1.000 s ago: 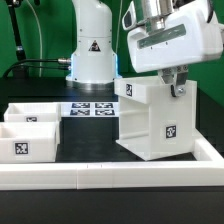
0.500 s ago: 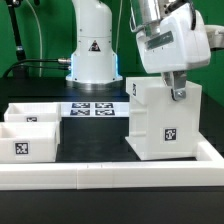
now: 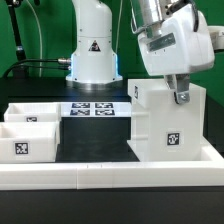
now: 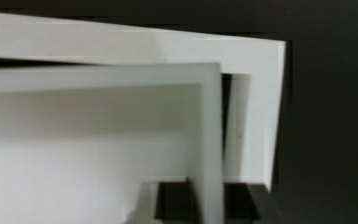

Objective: Assemble drawer

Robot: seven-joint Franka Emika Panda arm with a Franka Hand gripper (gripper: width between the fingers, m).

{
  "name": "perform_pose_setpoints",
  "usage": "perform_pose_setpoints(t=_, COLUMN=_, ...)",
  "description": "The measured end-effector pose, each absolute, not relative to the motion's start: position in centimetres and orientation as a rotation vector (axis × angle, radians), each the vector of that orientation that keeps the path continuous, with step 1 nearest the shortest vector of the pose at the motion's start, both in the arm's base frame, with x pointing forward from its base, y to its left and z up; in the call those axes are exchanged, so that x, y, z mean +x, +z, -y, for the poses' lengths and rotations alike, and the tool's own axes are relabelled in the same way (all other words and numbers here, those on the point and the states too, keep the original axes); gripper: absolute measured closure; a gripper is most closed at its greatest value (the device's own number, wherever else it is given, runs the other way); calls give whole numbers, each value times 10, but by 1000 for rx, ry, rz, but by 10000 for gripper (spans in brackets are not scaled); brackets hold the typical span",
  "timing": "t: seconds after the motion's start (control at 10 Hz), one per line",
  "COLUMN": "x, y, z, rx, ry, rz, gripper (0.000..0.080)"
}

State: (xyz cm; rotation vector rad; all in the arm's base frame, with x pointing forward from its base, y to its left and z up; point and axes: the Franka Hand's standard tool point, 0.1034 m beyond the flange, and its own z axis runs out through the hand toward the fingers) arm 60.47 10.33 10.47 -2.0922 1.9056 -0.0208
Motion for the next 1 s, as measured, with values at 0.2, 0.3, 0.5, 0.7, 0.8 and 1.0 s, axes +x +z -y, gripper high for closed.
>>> perform_pose_setpoints(t=0.2, x=617, y=105, z=-103, rx=-2082, ry=-28, rz=-1904, gripper=748)
perform_pose_setpoints(t=0.3, x=622, y=104, z=-103, rx=-2074, ry=-23, rz=-1912, gripper=748)
perform_pose_setpoints(t=0.5, x=633, y=101, z=-103, rx=-2045, ry=-4, rz=-1941, gripper=747)
perform_pose_setpoints(t=0.7, x=637, y=103, z=-103, rx=-2041, ry=-1, rz=-1943, gripper=747)
perform_pose_setpoints(t=0.8, x=638, y=102, z=-103, rx=-2041, ry=2, rz=-1944, gripper=747)
perform_pose_setpoints(t=1.0, x=638, y=102, z=-103, rx=-2047, ry=1, rz=-1938, gripper=666)
